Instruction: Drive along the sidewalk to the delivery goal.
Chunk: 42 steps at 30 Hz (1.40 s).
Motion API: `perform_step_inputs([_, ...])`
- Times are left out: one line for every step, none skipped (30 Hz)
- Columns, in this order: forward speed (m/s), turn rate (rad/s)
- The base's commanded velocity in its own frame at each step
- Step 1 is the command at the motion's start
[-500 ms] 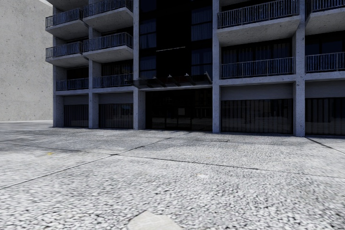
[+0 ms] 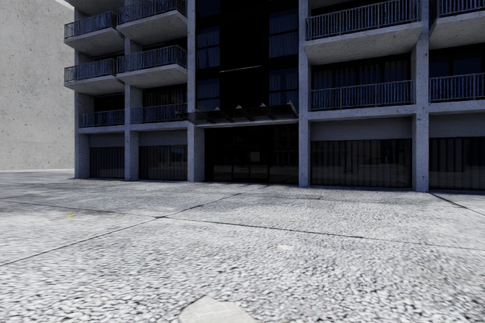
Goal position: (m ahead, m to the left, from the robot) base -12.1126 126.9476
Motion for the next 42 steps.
perform_step_inputs([0.00, 0.00])
perform_step_inputs([0.00, 0.00])
perform_step_inputs([0.00, 0.00])
perform_step_inputs([0.00, 0.00])
perform_step_inputs([0.00, 0.00])
perform_step_inputs([0.00, 0.00])
perform_step_inputs([0.00, 0.00])
perform_step_inputs([0.00, 0.00])
perform_step_inputs([0.00, 0.00])
perform_step_inputs([0.00, 0.00])
perform_step_inputs([0.00, 0.00])
perform_step_inputs([0.00, 0.00])
perform_step_inputs([0.00, 0.00])
perform_step_inputs([0.00, 0.00])
perform_step_inputs([0.00, 0.00])
perform_step_inputs([0.00, 0.02])
perform_step_inputs([0.00, 0.17])
perform_step_inputs([0.00, 0.27])
perform_step_inputs([0.00, 0.44])
perform_step_inputs([0.00, 0.63])
perform_step_inputs([0.00, 0.83])
perform_step_inputs([0.00, 0.93])
perform_step_inputs([0.00, 0.99])
perform_step_inputs([0.00, 1.04])
perform_step_inputs([0.00, 1.06])
perform_step_inputs([0.00, 1.11])
perform_step_inputs([0.00, 1.15])
perform_step_inputs([0.00, 1.20])
perform_step_inputs([0.00, 1.20])
perform_step_inputs([0.00, 1.20])
perform_step_inputs([0.00, 1.20])
perform_step_inputs([0.00, 1.20])
perform_step_inputs([0.00, 1.20])
perform_step_inputs([0.00, 1.20])
perform_step_inputs([0.00, 1.20])
perform_step_inputs([0.00, 1.20])
perform_step_inputs([0.00, 1.20])
perform_step_inputs([0.00, 1.20])
perform_step_inputs([0.00, 1.20])
perform_step_inputs([0.00, 1.20])
perform_step_inputs([0.00, 1.20])
perform_step_inputs([0.00, 1.20])
